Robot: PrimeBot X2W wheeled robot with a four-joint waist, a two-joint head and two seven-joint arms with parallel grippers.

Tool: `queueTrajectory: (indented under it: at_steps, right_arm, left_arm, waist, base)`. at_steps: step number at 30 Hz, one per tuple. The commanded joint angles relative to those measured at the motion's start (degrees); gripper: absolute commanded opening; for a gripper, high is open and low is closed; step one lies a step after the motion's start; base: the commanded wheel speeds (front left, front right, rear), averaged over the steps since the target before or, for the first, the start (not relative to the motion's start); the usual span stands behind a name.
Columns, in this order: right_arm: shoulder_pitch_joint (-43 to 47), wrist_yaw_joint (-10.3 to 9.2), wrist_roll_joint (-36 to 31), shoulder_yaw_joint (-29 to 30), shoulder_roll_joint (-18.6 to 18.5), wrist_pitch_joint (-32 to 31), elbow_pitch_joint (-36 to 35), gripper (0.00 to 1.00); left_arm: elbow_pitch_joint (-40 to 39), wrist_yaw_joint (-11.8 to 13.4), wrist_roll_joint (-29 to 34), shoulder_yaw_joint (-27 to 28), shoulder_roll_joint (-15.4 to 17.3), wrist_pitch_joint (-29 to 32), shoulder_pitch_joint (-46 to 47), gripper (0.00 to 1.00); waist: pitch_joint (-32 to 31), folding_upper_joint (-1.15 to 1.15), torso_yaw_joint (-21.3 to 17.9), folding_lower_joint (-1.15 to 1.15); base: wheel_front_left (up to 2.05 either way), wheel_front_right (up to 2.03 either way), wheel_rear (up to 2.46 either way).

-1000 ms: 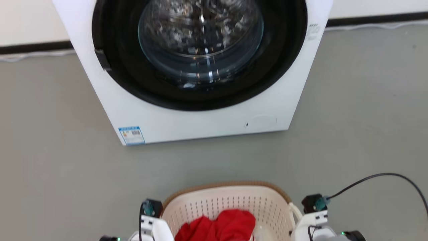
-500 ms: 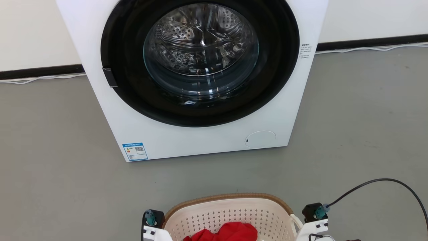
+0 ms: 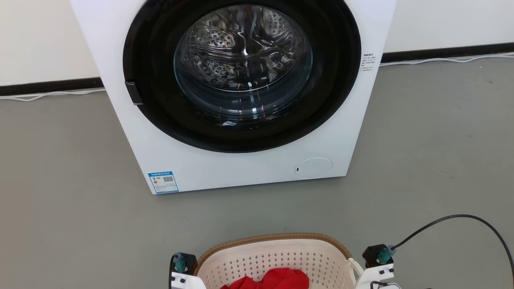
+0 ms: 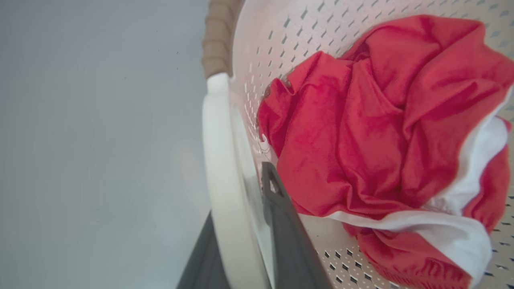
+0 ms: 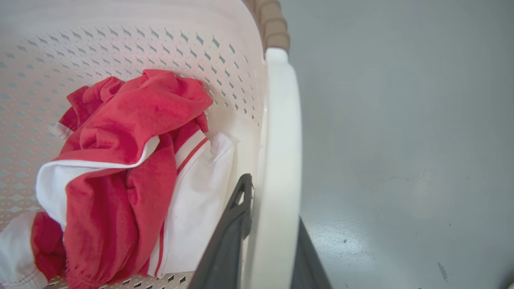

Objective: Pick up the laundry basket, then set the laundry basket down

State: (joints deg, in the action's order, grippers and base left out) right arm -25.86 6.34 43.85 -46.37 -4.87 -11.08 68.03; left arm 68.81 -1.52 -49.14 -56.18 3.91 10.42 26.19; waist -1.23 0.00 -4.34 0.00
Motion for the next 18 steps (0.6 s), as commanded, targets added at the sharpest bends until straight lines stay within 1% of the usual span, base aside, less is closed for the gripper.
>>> queueTrajectory:
  at_steps: [1,18]
  right_arm:
    - [-1.8,1.14,0.0,-1.4,2.0,1.3,-1.8,0.0]
    - [-2.3,1.14,3.3,-3.8,2.0,2.3,-2.2,0.0]
  left_arm:
    - [-1.6,-1.2,0.2,-0.1,-1.0,-0.9,1.3,0.0]
    - [-0.7,-1.3,-1.9,-2.4,-1.0,-1.5,2.0,0.0]
  waist:
    - [0.0,0.0,-0.1,0.0]
    - [0.2,0.0,-0.2,0.0]
  base:
    - [0.0,0.0,0.0]
    - [0.0,0.0,0.0]
